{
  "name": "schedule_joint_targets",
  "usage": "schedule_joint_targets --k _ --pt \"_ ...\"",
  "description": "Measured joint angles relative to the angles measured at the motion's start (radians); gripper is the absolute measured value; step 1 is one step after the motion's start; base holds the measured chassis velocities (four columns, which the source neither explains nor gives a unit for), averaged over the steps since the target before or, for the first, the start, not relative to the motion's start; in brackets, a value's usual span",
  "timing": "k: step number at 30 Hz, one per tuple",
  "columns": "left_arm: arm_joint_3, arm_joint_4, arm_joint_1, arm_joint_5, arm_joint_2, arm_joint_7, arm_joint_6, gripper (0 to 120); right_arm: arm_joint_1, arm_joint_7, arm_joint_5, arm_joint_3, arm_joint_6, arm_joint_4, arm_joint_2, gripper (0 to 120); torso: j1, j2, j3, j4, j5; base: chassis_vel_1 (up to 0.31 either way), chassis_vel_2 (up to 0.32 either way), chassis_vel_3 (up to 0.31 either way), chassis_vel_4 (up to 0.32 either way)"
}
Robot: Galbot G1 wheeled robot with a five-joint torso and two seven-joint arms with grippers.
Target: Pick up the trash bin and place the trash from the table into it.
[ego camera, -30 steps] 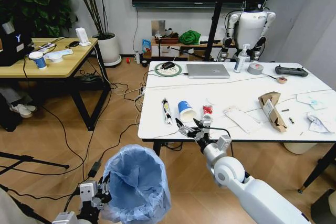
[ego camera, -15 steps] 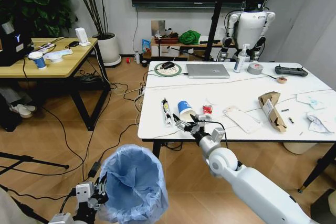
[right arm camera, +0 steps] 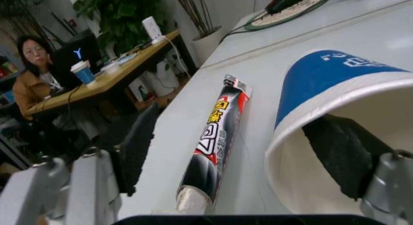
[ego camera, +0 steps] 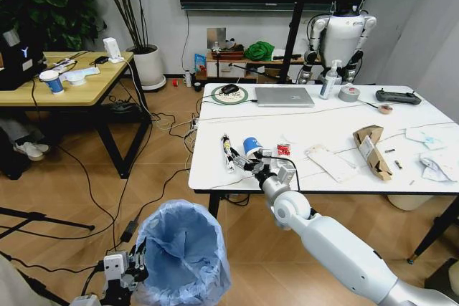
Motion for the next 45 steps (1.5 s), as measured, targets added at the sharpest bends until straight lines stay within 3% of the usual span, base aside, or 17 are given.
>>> schedule_joint_targets --k 3,4,8,10,14,16,21,38,42,45 --pt "0.000 0.000 0.000 0.000 0.000 0.000 0.000 0 -0.001 -0.003 -0.001 0.000 0.003 -0.002 0.000 72 0.000 0.000 0.000 -0.0001 0.0000 0.000 0.000 0.000 0.000" --pt "-0.001 -0.001 0.000 0.000 0.001 0.000 0.000 0 -0.002 -0.006 -0.001 0.000 0.008 -0.002 -0.001 64 0.000 0.000 0.000 -0.0001 0.0000 0.000 0.000 0.000 0.000" --pt "-0.002 -0.001 -0.004 -0.004 0.004 -0.001 -0.001 0 -0.005 -0.013 -0.001 0.003 0.019 0.004 -0.012 47 0.000 0.000 0.000 -0.0001 0.0000 0.000 0.000 0.000 0.000" --pt "-0.001 -0.001 -0.006 -0.005 0.005 -0.002 -0.001 0 -0.005 -0.013 -0.001 0.003 0.023 0.005 -0.013 44 0.000 0.000 0.000 -0.0001 0.0001 0.000 0.000 0.000 0.000" --pt "0.002 0.000 -0.014 -0.011 0.007 -0.003 0.001 0 -0.006 -0.002 0.001 0.005 0.024 0.013 -0.013 26 0.000 0.000 0.000 -0.0001 0.0001 0.000 0.000 0.000 0.000" --pt "0.002 0.000 -0.014 -0.011 0.007 -0.003 0.001 0 -0.007 0.000 0.000 0.005 0.024 0.013 -0.013 24 0.000 0.000 0.000 -0.0001 0.0001 0.000 0.000 0.000 0.000" --pt "0.003 0.001 -0.017 -0.015 0.009 -0.003 0.003 0 -0.012 0.009 -0.006 0.005 0.021 0.015 -0.014 1 0.000 0.000 0.000 0.0000 0.0003 0.000 0.000 0.000 0.000" --pt "0.024 0.014 -0.040 -0.021 0.011 -0.007 0.014 0 -0.012 -0.010 -0.007 0.022 0.030 0.012 -0.033 0 0.000 0.000 0.000 0.0000 0.0003 0.000 0.000 0.000 0.000" --pt "0.049 0.011 -0.052 -0.031 0.021 -0.022 0.035 0 -0.004 -0.025 0.007 0.043 0.041 0.042 -0.074 0 0.000 0.000 0.000 0.0002 0.0005 0.000 0.000 0.000 0.000" --pt "0.093 0.012 -0.121 -0.094 0.050 -0.054 0.081 0 -0.005 -0.043 0.035 0.066 0.047 0.117 -0.158 0 0.000 0.000 0.000 0.0000 0.0005 0.000 0.000 0.000 0.000"
